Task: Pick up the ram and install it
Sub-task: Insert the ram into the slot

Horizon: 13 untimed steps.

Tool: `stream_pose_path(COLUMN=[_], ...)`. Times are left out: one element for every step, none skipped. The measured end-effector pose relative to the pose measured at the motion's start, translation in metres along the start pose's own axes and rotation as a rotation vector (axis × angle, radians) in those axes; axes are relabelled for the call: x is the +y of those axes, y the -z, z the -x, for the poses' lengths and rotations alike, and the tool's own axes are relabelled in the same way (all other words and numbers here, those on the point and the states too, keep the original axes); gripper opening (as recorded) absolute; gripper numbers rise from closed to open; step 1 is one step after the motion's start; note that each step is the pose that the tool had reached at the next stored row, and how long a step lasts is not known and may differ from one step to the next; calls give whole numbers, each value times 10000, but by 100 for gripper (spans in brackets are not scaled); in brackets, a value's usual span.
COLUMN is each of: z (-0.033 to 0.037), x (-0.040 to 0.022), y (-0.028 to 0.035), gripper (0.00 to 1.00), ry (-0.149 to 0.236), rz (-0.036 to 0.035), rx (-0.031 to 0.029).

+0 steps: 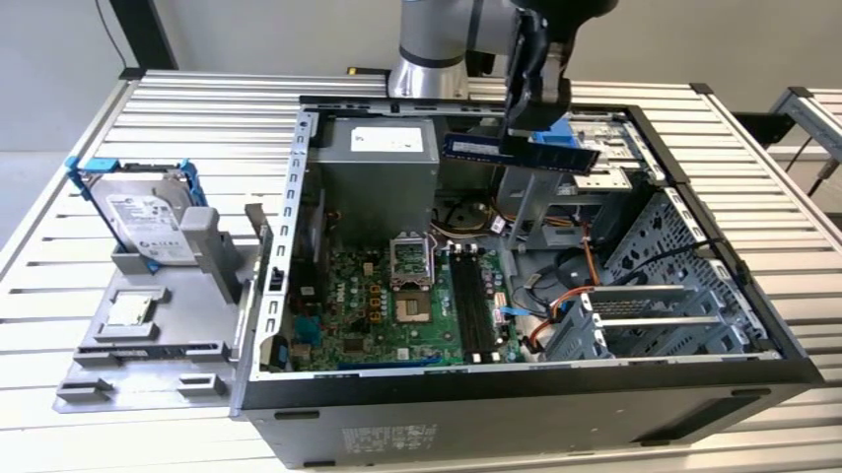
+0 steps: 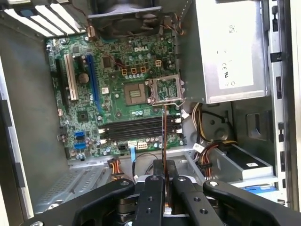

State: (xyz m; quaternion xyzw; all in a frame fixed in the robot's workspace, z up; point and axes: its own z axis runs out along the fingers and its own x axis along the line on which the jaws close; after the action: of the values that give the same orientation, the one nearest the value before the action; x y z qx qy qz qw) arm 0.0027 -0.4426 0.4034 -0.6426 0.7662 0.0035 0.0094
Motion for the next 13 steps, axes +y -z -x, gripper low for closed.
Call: stream_pose_path(z=[0,0,0,0,0,0,0,0,0,0,0,0,0], x=[0,0,0,0,0,0,0,0,0,0,0,0,0], y=[0,0,0,0,0,0,0,0,0,0,0,0,0], gripper=[0,0,0,0,0,0,0,0,0,0,0,0,0], ry=[-145,-271,-397,-523,-649,-789,-924,-1045,-1176,-1282,-1418,-1538,-1658], rz=[-3,-5,-8,-10,-12,-15,-18,-20,-22,-24,-26,-29,-31], rx=[1,1,2,4,5,5,6,7,8,9,10,10,11])
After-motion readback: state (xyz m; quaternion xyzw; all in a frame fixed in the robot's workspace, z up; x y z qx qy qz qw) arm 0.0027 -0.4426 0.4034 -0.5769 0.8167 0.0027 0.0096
